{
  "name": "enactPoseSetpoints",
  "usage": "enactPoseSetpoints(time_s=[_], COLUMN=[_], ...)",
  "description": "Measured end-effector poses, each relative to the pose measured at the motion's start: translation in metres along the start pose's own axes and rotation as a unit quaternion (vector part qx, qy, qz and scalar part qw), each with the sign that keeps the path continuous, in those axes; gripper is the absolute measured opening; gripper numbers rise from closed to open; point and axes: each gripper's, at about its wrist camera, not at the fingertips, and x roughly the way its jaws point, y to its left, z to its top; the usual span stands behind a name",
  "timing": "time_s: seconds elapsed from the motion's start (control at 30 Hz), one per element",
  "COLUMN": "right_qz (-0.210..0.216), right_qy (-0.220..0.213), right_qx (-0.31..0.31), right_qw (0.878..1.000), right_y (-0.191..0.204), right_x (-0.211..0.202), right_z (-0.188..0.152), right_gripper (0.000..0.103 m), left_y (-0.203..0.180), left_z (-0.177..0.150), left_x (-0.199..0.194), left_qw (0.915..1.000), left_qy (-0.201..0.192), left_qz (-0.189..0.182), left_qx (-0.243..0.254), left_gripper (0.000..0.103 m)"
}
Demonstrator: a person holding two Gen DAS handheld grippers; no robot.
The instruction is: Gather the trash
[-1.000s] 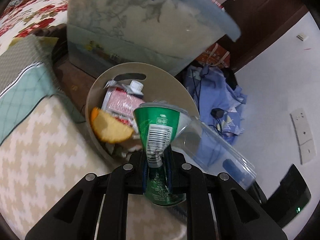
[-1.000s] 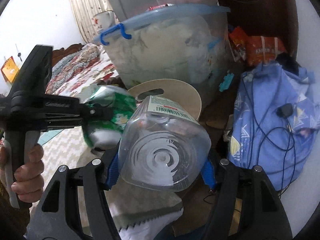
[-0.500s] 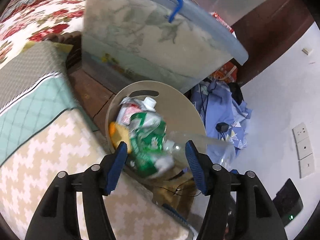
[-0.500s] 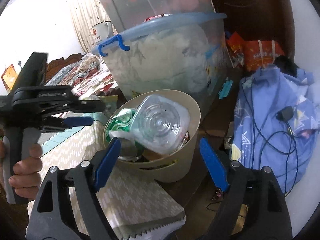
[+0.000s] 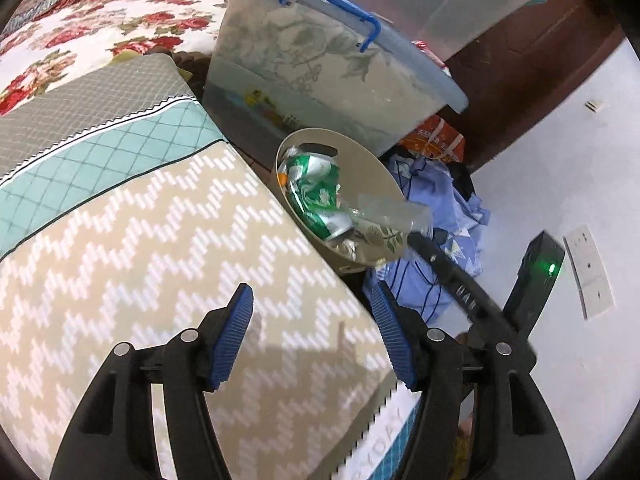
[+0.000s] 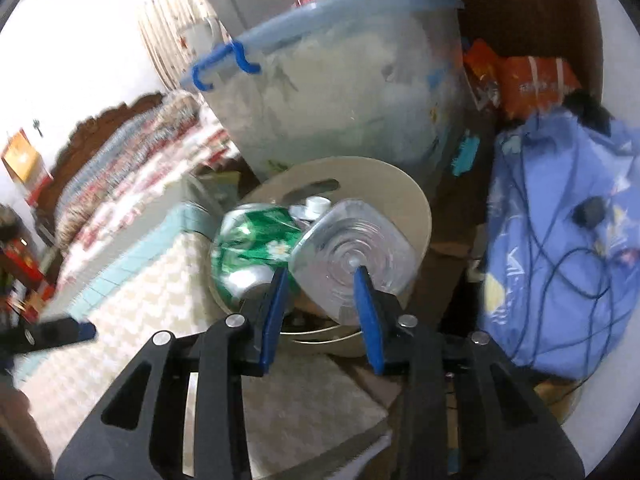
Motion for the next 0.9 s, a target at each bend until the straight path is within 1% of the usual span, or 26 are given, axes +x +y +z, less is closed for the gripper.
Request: enactPoseSetpoints(time_s=[0.07, 0.1, 0.13, 0.2, 0.3, 0.33, 0.4, 0.5, 0.63, 0.77, 0.9], right_qz=[0.005, 0.007, 0.010, 0.022, 0.039, 0.042, 0.050, 0.054, 0.062, 0.069, 0.073], right_qy=[-0.012, -0.017, -0.024, -0.033, -0.034, -0.033, -0.029, -0.020, -0.010, -0.003, -0.005], right_qx=[0.002, 0.001, 0.000, 0.004, 0.009, 0.011, 0.015, 0.016, 0.034, 0.057, 0.061], right_qw=[1.000, 1.000, 1.000, 0.999, 0.999, 0.998, 0.998, 0.998, 0.997, 0.996, 0.995], right_y=[0.004, 0.007, 0.011, 0.018, 0.029, 0.033, 0.041, 0.052, 0.058, 0.062, 0.070], right_x=[-0.011, -0.019, -0.027, -0.045, -0.065, -0.071, -0.082, -0.093, -0.103, -0.112, -0.122], right_z=[-0.005, -0.009, -0.013, -0.027, -0.046, -0.050, -0.065, -0.083, -0.100, -0.111, -0.119], right_gripper=[0.040, 0.042, 0.047, 0.053, 0.057, 0.060, 0.064, 0.068, 0.072, 0.074, 0.077], left_y=[-0.002, -0.004, -0.005, -0.009, -0.015, -0.017, -0.019, -0.025, -0.028, -0.024, -0.023], left_z=[-0.009, -0.015, -0.020, -0.030, -0.045, -0.050, -0.057, -0.070, -0.086, -0.099, -0.109], left_x=[-0.009, -0.013, -0.016, -0.022, -0.033, -0.038, -0.047, -0.063, -0.081, -0.097, -0.110], left_qw=[0.9998, 0.9996, 0.9995, 0.9990, 0.9975, 0.9968, 0.9953, 0.9908, 0.9824, 0.9764, 0.9700], left_qy=[-0.005, -0.007, -0.009, -0.013, -0.024, -0.029, -0.040, -0.062, -0.084, -0.095, -0.108], left_qz=[0.011, 0.016, 0.019, 0.026, 0.045, 0.052, 0.063, 0.092, 0.139, 0.171, 0.196], left_qx=[0.014, 0.021, 0.025, 0.035, 0.050, 0.054, 0.063, 0.078, 0.091, 0.091, 0.096], left_gripper=[0.059, 0.059, 0.060, 0.065, 0.070, 0.071, 0.080, 0.089, 0.094, 0.094, 0.094])
